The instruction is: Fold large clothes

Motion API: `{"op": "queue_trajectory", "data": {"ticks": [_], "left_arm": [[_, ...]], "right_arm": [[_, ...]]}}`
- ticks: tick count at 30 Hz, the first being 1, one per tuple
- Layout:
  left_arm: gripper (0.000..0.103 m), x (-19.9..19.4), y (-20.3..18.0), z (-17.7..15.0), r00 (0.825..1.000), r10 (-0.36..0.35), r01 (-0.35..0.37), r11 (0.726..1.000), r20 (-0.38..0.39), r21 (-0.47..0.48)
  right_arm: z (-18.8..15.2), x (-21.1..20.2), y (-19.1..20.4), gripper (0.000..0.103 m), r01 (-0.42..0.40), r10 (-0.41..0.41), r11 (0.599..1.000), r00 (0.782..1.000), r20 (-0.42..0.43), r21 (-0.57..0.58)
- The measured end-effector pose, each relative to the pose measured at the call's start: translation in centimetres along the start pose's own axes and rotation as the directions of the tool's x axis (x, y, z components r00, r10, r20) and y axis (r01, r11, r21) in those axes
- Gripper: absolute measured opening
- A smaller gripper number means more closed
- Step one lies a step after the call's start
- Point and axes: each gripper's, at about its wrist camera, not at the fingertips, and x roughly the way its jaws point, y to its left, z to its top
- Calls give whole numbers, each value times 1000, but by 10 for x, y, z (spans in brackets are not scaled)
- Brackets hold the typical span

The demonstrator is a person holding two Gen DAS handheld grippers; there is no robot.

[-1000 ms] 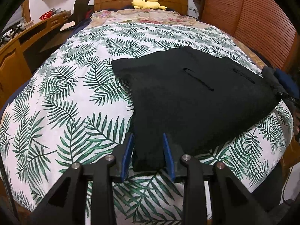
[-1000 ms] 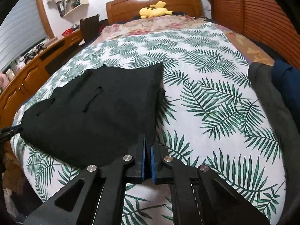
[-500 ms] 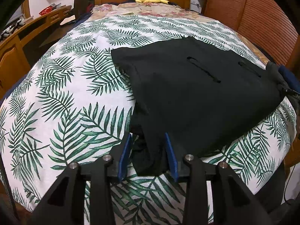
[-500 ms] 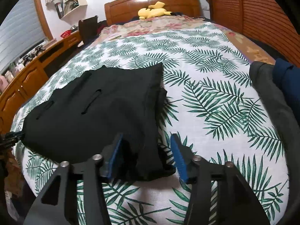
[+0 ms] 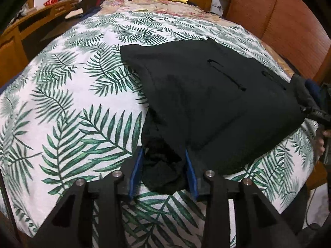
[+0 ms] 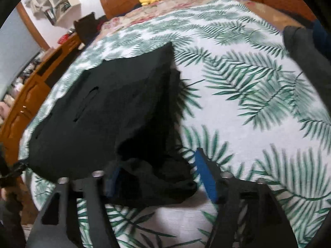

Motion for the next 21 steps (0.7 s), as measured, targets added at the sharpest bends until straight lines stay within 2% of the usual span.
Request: {"op": "queue_trajectory", "data": {"ticks": [2,5,9,12,16,21], "left_arm": [[21,-1,-1,0,1000,-14,14,1000,1,10],[8,-7,-9,0,1000,-3,3,999,13,35],[4,-20,-20,-3,999,32,-34,997,38,64],[4,-36,-23,-10,999,10,-13,998,51,67],[4,-62,-34,-29,998,-17,12,996,54,93],[4,-83,-46,-54,999,-34,29,993,41,112]], "right_arm": [[-2,-1,4,22,-35,35,999,999,-4,-4],[-5,-11,13,11,-48,49,998,999,23,-51],[-7,-33,21,9,-51,56,996,995,80,-73],[-9,-50,25,8,-52,62,995,993,104,-90],[-21,-74,28,8,-39,50,993,994,99,-113],[-55,-108,31,8,-4,16,990,996,83,-143]]}}
